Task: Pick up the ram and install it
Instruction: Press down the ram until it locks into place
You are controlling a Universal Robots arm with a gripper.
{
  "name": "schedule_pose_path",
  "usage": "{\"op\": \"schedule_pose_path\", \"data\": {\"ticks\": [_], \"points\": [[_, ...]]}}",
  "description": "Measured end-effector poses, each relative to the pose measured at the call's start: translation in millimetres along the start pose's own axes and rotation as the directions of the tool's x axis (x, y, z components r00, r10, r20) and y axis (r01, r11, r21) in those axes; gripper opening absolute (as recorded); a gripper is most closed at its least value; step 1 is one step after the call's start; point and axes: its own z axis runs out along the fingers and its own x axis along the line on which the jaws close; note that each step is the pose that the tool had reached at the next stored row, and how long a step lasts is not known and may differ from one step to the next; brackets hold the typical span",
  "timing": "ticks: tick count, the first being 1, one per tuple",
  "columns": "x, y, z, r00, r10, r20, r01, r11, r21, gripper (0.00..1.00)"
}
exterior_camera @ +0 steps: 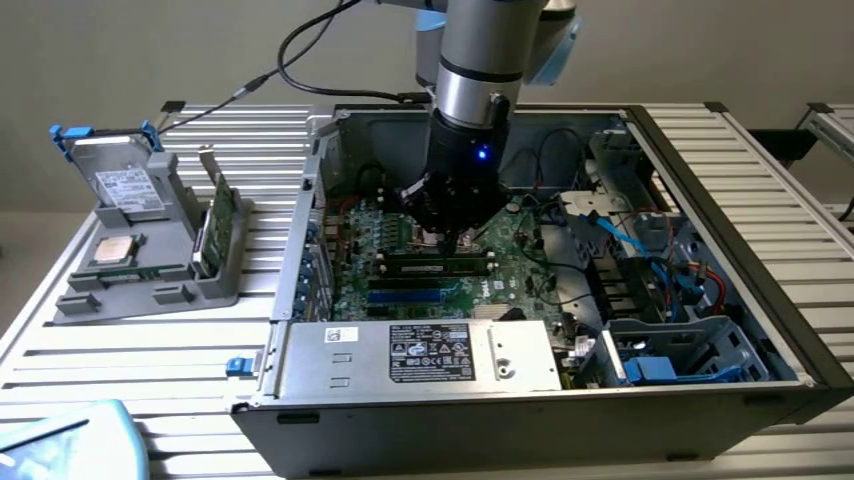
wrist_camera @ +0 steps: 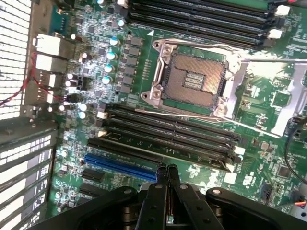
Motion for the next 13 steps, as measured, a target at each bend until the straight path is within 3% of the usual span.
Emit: {"op": "schedule_pose_path", "data": {"ticks": [2, 7, 13], "points": [[-0.1, 0.0, 0.1, 0.9997, 0.021, 0.0105, -0.021, 0.9998, 0.0007, 0.11], [-0.1, 0.1, 1.4, 0.9943, 0.106, 0.0039, -0.106, 0.9943, -0.0070, 0.11], [-0.3, 0.2, 2.7, 0.9798, 0.200, -0.0051, -0.200, 0.9797, -0.0153, 0.11]]}}
